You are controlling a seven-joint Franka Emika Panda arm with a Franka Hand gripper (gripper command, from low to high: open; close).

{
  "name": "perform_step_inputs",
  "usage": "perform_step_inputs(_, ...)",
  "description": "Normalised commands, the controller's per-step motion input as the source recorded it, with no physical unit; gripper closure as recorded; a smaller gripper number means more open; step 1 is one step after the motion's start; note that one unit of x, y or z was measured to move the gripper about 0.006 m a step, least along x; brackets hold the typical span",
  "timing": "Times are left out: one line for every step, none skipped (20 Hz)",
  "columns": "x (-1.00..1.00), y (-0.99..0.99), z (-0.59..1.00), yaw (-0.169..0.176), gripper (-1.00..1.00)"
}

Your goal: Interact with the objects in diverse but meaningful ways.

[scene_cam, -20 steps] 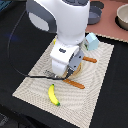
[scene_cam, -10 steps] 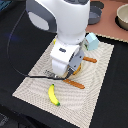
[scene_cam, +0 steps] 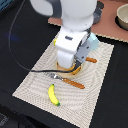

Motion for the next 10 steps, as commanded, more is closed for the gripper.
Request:
perform_step_inputs(0.22,0.73,0.67,0.092,-1.00)
perform_step_inputs(0.21,0.73,0.66,0.100,-1.00)
perform_step_inputs(0.33,0.78,0.66,0.095,-1.00)
perform_step_inputs(0.36,0.77,0.64,0.096,-1.00)
perform_step_inputs(0.38,0.77,0.58,0.091,-1.00)
perform_step_inputs(0.35,0.77,0.50,0.089,-1.00)
perform_step_inputs(0.30,0.75,0.45,0.089,-1.00)
perform_step_inputs(0.32,0.75,0.41,0.088,-1.00)
perform_step_inputs(0.19,0.71,0.28,0.095,-1.00)
perform_step_inputs(0.00,0.61,0.13,0.106,-1.00)
